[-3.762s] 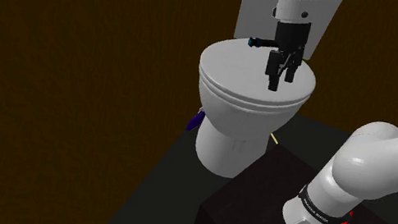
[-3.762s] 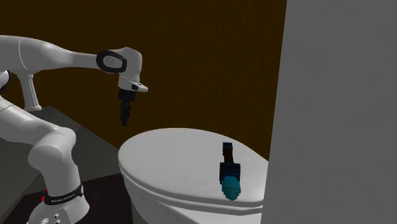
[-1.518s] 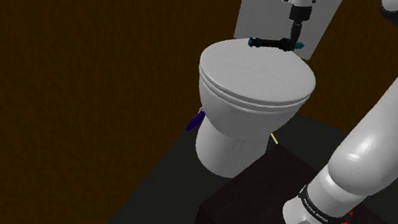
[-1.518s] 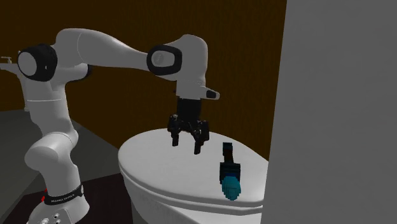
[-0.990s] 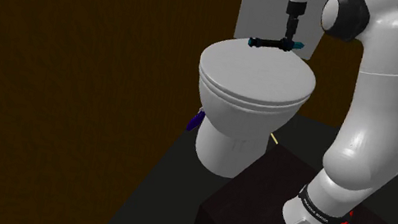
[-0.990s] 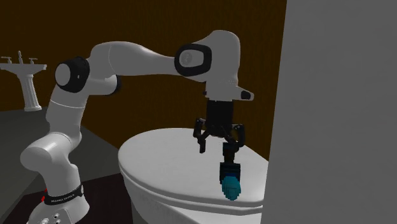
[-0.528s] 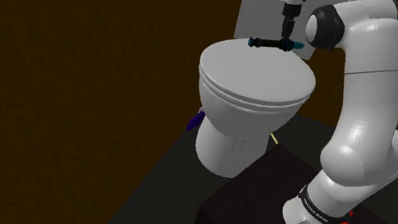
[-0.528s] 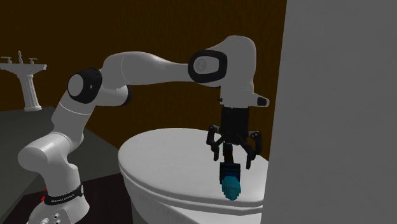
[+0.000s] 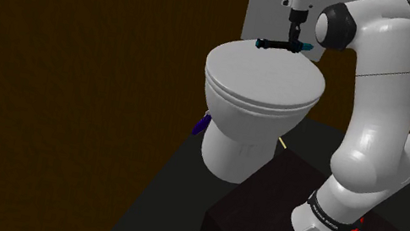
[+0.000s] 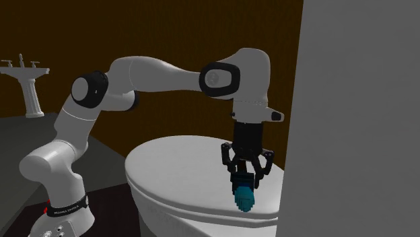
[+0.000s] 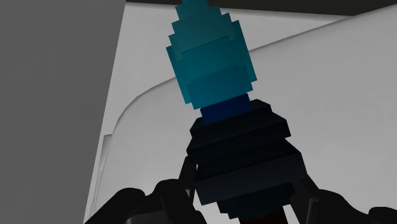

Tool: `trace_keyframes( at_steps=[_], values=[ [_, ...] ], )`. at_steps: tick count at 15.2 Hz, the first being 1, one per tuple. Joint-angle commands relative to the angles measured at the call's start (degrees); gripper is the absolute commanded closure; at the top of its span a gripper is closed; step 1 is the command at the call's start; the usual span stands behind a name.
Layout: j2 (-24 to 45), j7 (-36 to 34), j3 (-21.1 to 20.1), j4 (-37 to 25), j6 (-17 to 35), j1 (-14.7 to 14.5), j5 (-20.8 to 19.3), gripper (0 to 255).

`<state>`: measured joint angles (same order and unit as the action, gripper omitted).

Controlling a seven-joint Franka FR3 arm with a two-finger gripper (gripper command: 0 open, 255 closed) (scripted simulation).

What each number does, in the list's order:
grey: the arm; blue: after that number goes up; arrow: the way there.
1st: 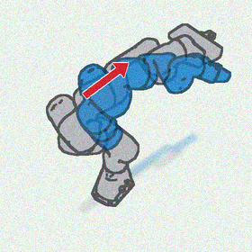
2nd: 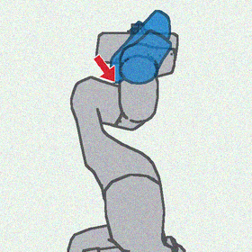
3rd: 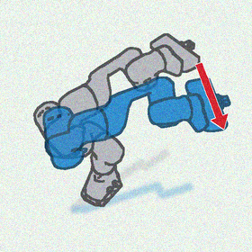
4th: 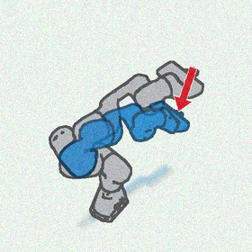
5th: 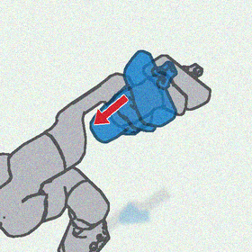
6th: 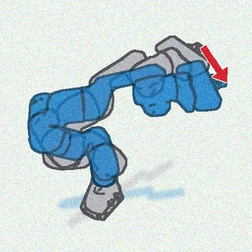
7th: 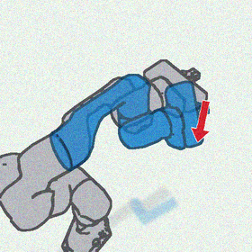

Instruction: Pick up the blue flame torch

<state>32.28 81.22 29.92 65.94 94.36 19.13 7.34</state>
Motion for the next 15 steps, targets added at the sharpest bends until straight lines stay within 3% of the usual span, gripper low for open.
trace_keyframes(
  at_steps=[1,7,15],
  values=[
    [0.0,0.0,0.0,0.1,0.0,0.0,0.0,255],
    [0.1,0.0,0.0,0.1,0.1,0.0,0.0,255],
    [2.2,0.4,-0.2,-10.0,-7.6,2.2,0.8,255]
  ],
)
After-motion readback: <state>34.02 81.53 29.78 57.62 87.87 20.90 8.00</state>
